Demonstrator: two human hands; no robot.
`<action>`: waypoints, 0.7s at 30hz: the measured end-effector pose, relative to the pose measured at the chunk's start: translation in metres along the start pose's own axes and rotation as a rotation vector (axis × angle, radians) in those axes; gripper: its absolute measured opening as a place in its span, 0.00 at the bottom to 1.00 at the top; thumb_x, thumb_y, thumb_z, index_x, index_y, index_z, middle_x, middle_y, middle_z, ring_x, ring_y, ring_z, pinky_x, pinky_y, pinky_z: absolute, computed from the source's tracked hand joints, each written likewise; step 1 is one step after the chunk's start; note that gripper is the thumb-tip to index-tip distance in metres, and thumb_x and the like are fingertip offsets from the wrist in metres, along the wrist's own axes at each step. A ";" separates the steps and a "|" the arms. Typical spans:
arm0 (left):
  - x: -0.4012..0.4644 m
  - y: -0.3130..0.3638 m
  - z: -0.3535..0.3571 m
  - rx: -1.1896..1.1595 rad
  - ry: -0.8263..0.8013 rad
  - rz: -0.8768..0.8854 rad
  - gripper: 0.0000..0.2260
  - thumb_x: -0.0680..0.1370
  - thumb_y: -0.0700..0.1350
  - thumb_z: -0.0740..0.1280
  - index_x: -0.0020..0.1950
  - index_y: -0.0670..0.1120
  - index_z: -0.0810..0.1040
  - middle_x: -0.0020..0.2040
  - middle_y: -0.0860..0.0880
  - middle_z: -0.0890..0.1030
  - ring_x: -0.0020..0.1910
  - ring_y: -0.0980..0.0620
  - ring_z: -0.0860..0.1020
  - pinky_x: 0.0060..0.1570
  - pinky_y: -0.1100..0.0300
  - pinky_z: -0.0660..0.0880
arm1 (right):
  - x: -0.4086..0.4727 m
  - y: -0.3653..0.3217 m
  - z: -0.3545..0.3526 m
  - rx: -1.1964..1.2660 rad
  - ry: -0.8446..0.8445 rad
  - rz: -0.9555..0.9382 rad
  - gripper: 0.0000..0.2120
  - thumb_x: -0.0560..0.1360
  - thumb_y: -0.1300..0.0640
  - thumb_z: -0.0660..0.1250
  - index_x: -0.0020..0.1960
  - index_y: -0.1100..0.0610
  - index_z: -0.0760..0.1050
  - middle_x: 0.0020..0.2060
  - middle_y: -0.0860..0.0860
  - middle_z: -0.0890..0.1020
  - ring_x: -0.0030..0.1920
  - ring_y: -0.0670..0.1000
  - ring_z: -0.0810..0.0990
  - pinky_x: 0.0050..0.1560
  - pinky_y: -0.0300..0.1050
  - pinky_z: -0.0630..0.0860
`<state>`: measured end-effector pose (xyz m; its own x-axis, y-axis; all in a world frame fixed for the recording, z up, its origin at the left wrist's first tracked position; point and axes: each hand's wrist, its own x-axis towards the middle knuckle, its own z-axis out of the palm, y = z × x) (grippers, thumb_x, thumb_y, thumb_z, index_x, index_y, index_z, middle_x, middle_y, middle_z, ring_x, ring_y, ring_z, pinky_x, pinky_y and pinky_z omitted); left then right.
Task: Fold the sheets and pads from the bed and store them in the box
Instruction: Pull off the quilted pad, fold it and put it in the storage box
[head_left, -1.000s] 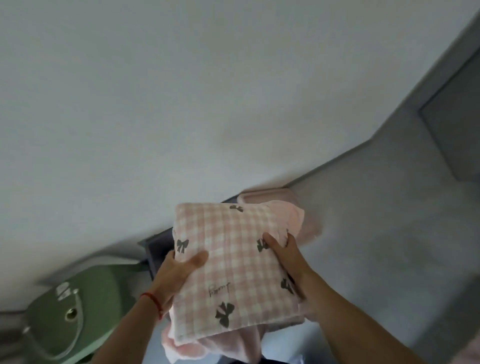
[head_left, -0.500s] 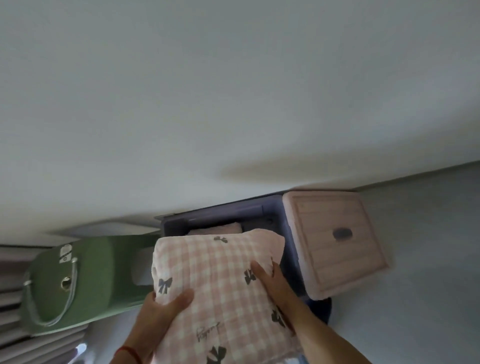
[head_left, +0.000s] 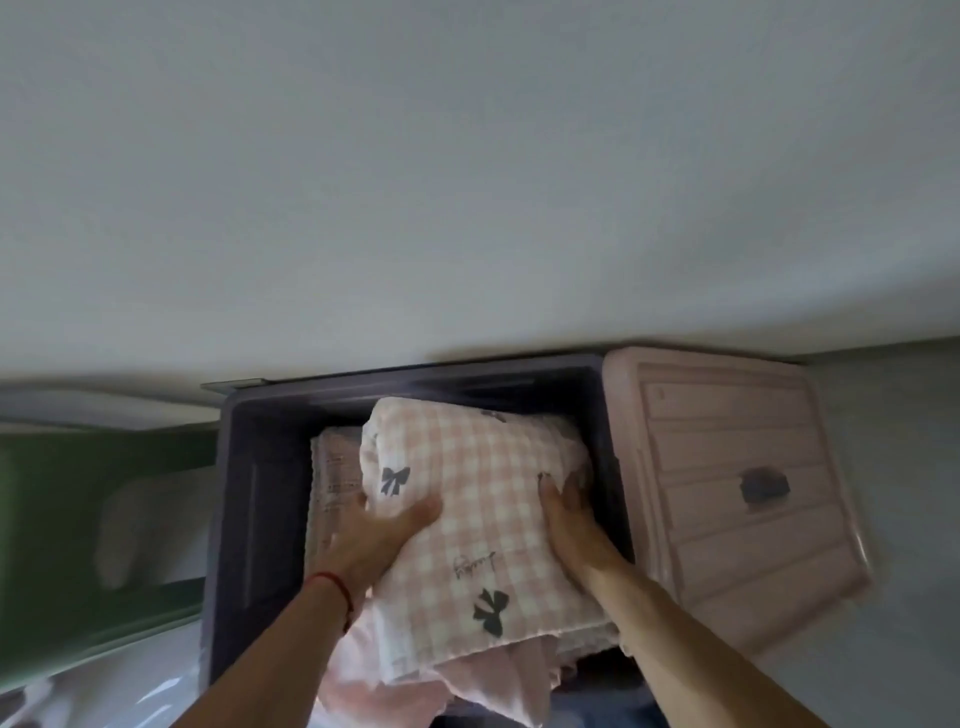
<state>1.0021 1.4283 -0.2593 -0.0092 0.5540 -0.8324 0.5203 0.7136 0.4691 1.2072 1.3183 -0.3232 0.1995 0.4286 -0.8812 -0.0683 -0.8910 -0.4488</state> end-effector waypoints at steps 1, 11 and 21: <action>0.010 -0.002 0.015 0.009 0.014 -0.012 0.46 0.55 0.63 0.85 0.68 0.51 0.71 0.55 0.49 0.83 0.48 0.48 0.85 0.41 0.52 0.83 | 0.000 0.005 0.006 -0.028 -0.007 -0.003 0.43 0.73 0.21 0.40 0.82 0.39 0.38 0.83 0.45 0.45 0.83 0.54 0.49 0.81 0.61 0.48; 0.035 -0.043 0.077 0.042 -0.123 0.044 0.35 0.62 0.70 0.78 0.67 0.63 0.74 0.59 0.55 0.84 0.58 0.49 0.82 0.58 0.46 0.81 | -0.045 0.036 0.000 -0.295 0.225 0.022 0.37 0.82 0.36 0.57 0.83 0.51 0.48 0.74 0.59 0.66 0.71 0.60 0.69 0.66 0.55 0.68; 0.008 -0.071 0.125 -0.175 -0.250 -0.062 0.42 0.73 0.52 0.75 0.72 0.80 0.51 0.67 0.52 0.76 0.62 0.47 0.79 0.60 0.47 0.77 | -0.022 0.035 0.015 0.042 0.249 0.224 0.34 0.82 0.38 0.57 0.80 0.53 0.52 0.70 0.59 0.74 0.65 0.62 0.76 0.66 0.61 0.75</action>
<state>1.0719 1.3282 -0.3359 0.1856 0.3999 -0.8976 0.3699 0.8178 0.4408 1.1858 1.2800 -0.3213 0.4071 0.1684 -0.8977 -0.1766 -0.9498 -0.2582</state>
